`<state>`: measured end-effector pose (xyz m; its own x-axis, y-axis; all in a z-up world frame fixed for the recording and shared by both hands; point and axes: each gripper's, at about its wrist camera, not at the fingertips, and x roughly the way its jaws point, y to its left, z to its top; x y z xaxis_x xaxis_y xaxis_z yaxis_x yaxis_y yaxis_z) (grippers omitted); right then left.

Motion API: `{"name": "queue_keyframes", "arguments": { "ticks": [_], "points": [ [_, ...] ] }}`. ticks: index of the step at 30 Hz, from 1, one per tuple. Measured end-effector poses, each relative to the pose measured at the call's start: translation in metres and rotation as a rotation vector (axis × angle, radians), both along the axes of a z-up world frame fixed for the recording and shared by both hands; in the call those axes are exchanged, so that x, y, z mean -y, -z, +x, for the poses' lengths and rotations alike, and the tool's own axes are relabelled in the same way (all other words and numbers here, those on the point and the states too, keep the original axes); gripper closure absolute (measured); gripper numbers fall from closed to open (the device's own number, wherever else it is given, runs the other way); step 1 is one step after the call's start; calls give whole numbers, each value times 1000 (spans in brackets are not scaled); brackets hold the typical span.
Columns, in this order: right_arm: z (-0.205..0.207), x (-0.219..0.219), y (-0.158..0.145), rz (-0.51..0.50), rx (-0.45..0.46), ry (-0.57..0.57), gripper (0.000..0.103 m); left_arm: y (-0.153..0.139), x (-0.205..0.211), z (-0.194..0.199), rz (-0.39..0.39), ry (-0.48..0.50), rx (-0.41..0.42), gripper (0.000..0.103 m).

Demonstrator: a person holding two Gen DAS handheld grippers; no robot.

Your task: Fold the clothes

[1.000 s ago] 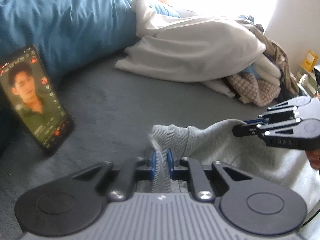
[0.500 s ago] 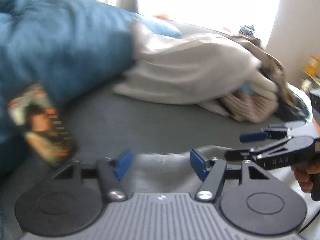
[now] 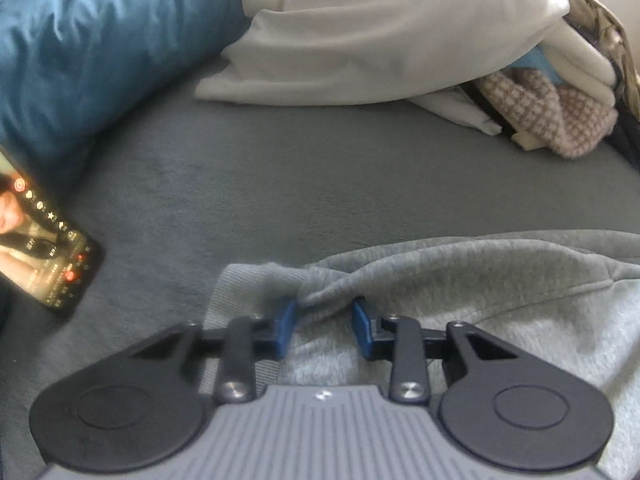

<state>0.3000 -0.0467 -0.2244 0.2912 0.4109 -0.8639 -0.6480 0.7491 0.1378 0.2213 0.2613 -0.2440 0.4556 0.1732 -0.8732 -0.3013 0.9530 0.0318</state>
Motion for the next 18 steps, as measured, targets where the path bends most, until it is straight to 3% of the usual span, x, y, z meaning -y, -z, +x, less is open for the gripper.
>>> {"name": "queue_keyframes", "arguments": {
  "ticks": [10,11,12,18],
  "points": [
    [15,-31,42,-55,-77,-170,62,2,1,9,9,-4,-32,69],
    [14,-31,40,-58,-76,-179,73,2,1,10,11,-5,-31,69],
    [13,-32,37,-66,-73,-188,99,2,1,9,10,-9,-29,69],
    [14,-35,-2,-95,55,-151,101,2,0,9,-3,-21,-17,69]
  ]
}}
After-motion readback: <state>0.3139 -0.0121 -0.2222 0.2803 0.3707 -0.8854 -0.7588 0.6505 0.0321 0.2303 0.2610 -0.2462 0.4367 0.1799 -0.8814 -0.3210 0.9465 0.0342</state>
